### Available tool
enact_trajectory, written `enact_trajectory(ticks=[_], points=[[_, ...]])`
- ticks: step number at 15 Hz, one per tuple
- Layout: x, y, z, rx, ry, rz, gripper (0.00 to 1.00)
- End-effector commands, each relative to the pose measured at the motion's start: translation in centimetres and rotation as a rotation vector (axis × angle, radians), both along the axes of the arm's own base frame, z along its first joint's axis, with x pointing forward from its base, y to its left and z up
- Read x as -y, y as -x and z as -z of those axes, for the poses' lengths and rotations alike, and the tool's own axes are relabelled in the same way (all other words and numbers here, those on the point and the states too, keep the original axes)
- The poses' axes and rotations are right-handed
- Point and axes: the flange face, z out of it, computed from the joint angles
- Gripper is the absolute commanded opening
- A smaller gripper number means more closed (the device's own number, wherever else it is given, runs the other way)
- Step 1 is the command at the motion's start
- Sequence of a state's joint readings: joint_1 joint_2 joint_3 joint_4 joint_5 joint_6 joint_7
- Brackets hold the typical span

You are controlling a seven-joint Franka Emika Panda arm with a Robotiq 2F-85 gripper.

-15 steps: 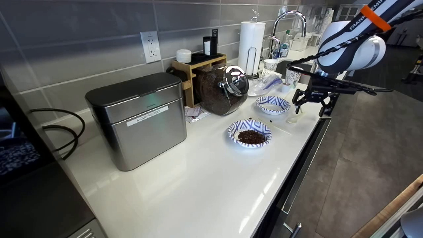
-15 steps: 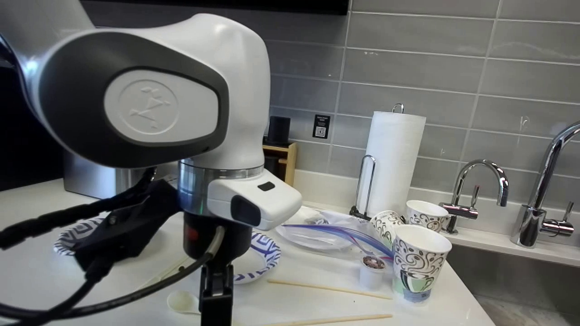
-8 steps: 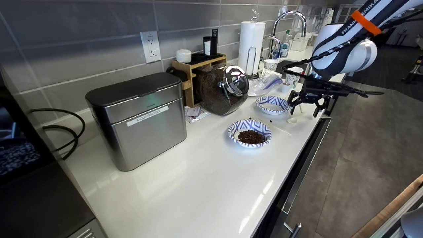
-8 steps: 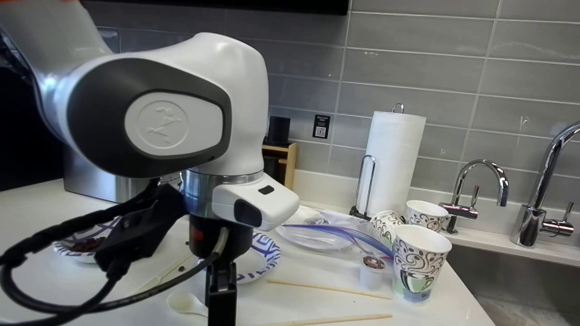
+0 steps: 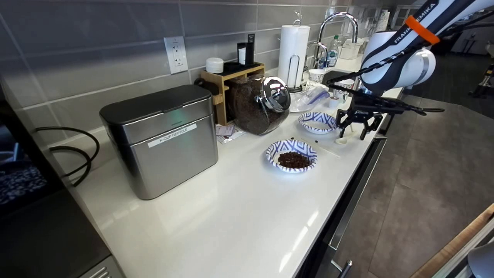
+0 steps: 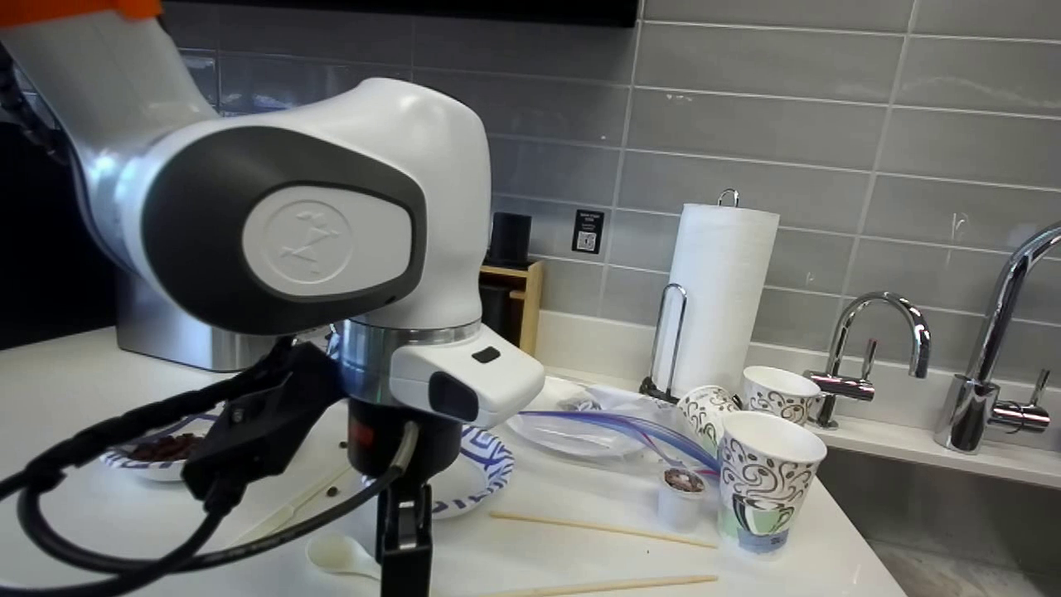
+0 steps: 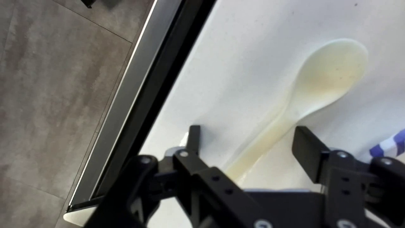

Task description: Use the plastic spoon to put some of the contents of the plate on the left to the plate on the right

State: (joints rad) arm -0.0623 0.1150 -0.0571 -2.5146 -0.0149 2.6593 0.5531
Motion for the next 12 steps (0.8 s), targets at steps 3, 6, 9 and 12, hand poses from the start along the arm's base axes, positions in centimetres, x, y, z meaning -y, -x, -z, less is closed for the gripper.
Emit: enact_trajectory(ticks=[3, 6, 9, 12], points=[[0.4, -0.3, -0.1, 0.012, 0.002, 0.031, 0.29], [0.9, 0.0, -0.3, 0.004, 0.000, 0.044, 0.09], [1.2, 0.1, -0.4, -0.011, -0.003, 0.060, 0.13], [1.2, 0.2, -0.6, -0.016, -0.014, 0.075, 0.03]])
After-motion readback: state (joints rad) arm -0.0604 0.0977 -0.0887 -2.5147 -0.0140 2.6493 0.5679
